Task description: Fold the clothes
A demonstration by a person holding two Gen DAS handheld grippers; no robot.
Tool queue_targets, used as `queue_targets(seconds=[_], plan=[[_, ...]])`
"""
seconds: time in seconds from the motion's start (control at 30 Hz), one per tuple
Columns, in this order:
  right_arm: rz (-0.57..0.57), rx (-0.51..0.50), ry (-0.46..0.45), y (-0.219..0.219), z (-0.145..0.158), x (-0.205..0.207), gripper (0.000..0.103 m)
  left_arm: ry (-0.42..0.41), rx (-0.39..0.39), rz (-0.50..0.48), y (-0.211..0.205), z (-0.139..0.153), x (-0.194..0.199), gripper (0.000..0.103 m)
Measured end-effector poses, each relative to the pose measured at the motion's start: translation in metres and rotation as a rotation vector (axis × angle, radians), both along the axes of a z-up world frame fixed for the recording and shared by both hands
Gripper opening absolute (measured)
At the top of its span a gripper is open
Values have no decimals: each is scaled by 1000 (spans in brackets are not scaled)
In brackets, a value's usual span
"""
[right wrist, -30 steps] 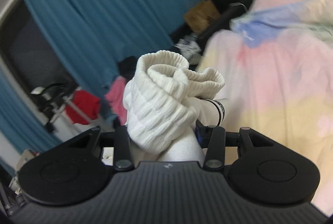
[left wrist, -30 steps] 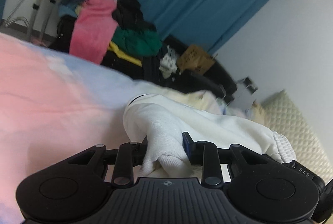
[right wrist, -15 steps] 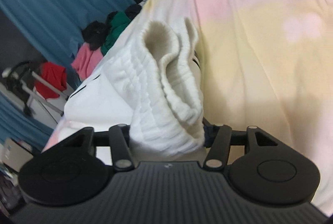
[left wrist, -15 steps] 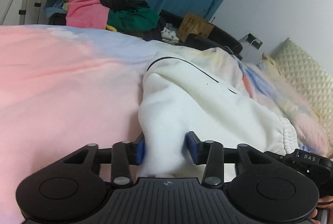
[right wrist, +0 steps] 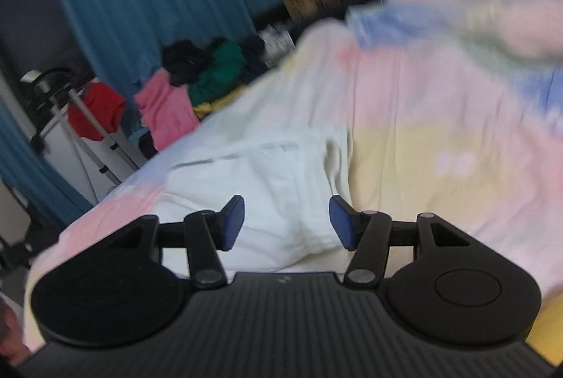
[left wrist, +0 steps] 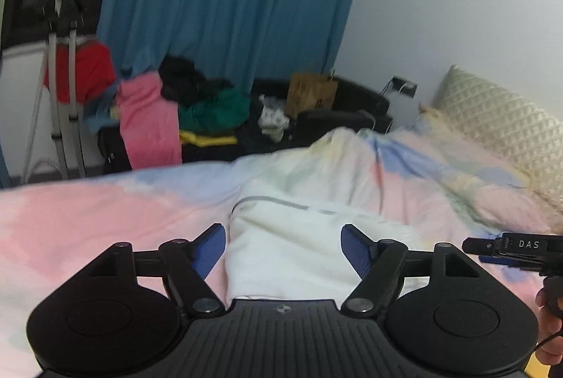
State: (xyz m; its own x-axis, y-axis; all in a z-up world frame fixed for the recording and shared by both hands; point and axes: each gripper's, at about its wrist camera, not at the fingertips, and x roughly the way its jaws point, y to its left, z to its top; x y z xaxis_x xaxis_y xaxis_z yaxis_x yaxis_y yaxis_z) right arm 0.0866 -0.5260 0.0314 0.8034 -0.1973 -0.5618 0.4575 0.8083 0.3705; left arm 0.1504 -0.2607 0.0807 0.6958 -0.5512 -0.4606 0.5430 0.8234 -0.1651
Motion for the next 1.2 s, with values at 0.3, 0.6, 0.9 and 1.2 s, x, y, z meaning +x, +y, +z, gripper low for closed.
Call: queue_targets(seconds=[0.3, 0.6, 0.9, 1.2], plan=[[74, -118, -138, 55, 81, -79, 87, -157, -40, -19, 38, 80, -124, 103], [179, -275, -232, 128, 99, -136, 85, -203, -82, -4, 84, 91, -208, 103], [162, -364, -241, 180, 66, -150, 85, -242, 0, 69, 106, 58, -245, 103], [125, -418, -209, 202, 18, -133, 85, -223, 28, 90, 107, 6, -230, 103]])
